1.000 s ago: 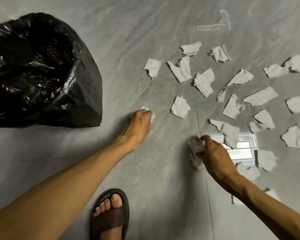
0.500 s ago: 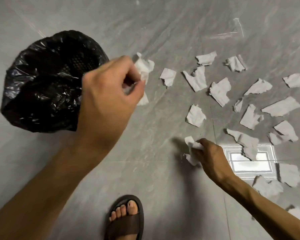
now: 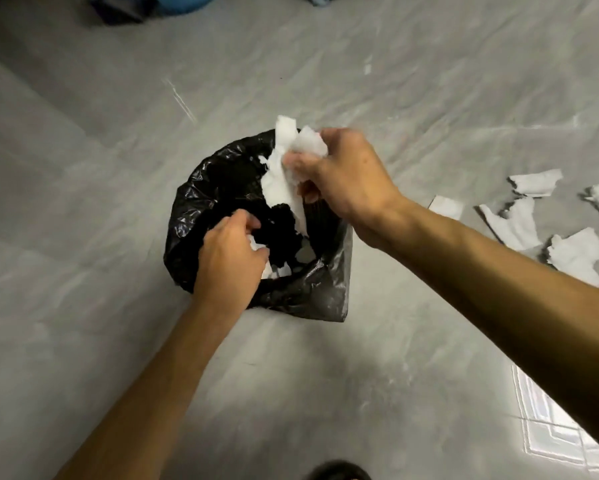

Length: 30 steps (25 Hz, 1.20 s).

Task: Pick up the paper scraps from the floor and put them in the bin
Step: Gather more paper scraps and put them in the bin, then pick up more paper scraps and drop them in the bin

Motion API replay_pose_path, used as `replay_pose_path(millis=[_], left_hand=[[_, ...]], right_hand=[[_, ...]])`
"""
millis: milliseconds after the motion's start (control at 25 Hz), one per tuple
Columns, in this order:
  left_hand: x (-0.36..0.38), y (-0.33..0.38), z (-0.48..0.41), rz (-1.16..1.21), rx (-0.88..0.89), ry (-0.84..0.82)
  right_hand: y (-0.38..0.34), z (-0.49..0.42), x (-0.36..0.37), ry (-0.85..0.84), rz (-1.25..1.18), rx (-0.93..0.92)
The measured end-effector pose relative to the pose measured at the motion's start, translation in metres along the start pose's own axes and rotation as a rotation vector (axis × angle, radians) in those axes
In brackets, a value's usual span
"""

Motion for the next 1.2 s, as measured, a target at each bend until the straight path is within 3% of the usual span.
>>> replay_pose_path(millis=[120, 320, 400, 560, 760, 880, 960, 1080, 1200], left_hand=[[-0.026, 0.009, 0.005, 0.083, 0.037, 0.145], [-0.040, 0.087, 0.025, 0.204, 0.261, 0.197], [-0.013, 0.140, 0.041, 0.290, 0.379, 0.095], [0.086, 0.238, 0.098, 0.380, 0.549, -0.296], [0.213, 0.289, 0.159, 0.186, 0.652, -0.638], [0.263, 0.280, 0.160, -0.005, 0.674, -0.603], [0.293, 0.273, 0.153, -0.145, 0.677, -0.546], [0.323, 0.260, 0.136, -0.283, 0.578, -0.507], [0.325, 0.260, 0.128, -0.162, 0.525, -0.447]], right_hand=[[0.027, -0.005, 0.020, -0.083, 0.100, 0.140], [0.046, 0.036, -0.052, 0.043, 0.065, 0.061], [0.068, 0.075, -0.111, 0.105, 0.125, 0.096], [0.129, 0.174, -0.226, 0.223, 0.247, 0.250], [0.250, 0.308, -0.324, 0.437, 0.389, 0.584], [0.317, 0.362, -0.325, 0.399, 0.754, 0.706], [0.336, 0.374, -0.326, 0.454, 0.866, 0.676], [0.343, 0.365, -0.320, 0.457, 0.760, 0.542], [0.328, 0.361, -0.334, 0.523, 0.597, 0.456]])
Point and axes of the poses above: each hand's wrist, its own z-axis away from the middle knuckle, its own x-axis out of the palm, y = z × x, the point moved 10 cm from there along -z, towards the middle knuckle, and after that the axes turned 6 degrees about x, right-handed, at the moved point
